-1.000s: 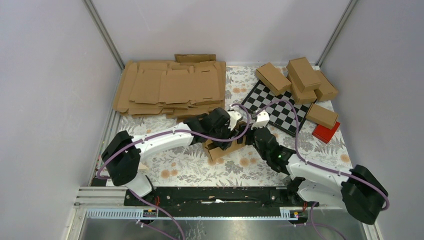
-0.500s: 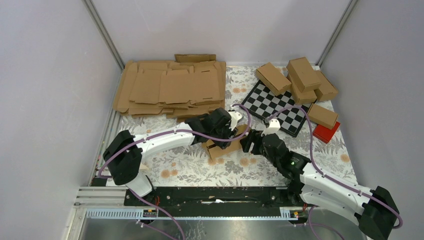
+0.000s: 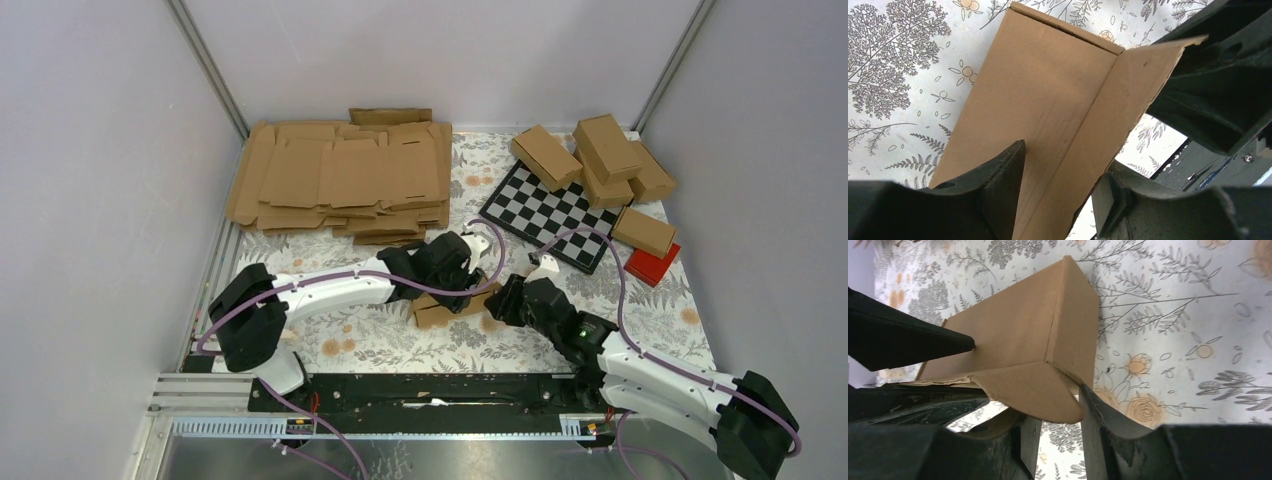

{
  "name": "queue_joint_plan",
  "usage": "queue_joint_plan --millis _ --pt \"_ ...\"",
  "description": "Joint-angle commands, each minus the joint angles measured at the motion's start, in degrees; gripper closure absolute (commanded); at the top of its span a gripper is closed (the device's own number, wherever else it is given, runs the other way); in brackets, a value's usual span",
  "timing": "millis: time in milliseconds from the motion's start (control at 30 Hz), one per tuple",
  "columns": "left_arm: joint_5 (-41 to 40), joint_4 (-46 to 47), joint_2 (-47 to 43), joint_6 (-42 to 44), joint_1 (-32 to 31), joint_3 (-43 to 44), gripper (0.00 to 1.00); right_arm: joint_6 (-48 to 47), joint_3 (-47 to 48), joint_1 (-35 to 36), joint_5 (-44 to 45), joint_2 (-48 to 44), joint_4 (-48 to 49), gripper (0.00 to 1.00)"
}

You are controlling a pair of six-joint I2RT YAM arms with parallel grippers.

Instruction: Fold the paper box

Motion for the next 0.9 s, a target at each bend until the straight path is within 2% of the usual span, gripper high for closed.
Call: queue_joint_plan --millis 0,167,267,300,367,433,533,633,733,867 --pt "-1.00 1.60 0.40 -2.04 -0.26 0.62 0.50 5.71 -0.58 -0.09 -3.99 0.50 6.11 0.60" --pt "3.07 0.51 2.15 -1.76 -0.24 1.20 0.41 5.91 0.25 -0.09 -3.12 0.32 6.13 0.58" --pt "7.13 0.63 2.48 -1.96 -0.26 0.42 0.27 4.12 0.93 -0.09 -2.41 -0.66 4.01 0.55" --pt "8.29 0.76 2.36 -2.21 -0.24 -0.08 0.23 3.02 1.30 -0.13 -2.61 -0.98 3.04 0.51" --pt "10.63 0.75 2.37 -2.23 -0.24 -0.62 0.17 0.99 1.30 -0.09 -2.80 -2.07 0.90 0.34" --pt "13.44 0.24 2.94 -2.13 -0.30 -0.71 0.09 -0.78 1.12 -0.10 -2.20 -3.88 -3.44 0.29" --pt "14.78 -0.43 3.48 -2.50 -0.24 -0.83 0.07 -1.55 1.38 -0.09 -0.01 -8.35 -9.67 0.27" --pt "15.26 0.00 2.33 -2.93 -0.19 -0.80 0.07 -0.24 2.05 -0.09 4.91 -14.70 -16.56 0.11" --pt "15.83 0.70 0.48 -3.70 0.23 0.22 0.05 -0.83 2.66 -0.09 8.85 -21.01 -19.15 0.10" --pt "14.15 -0.48 -1.48 -5.24 0.46 2.87 0.01 -4.10 5.77 -0.10 10.27 -20.77 -19.31 0.10"
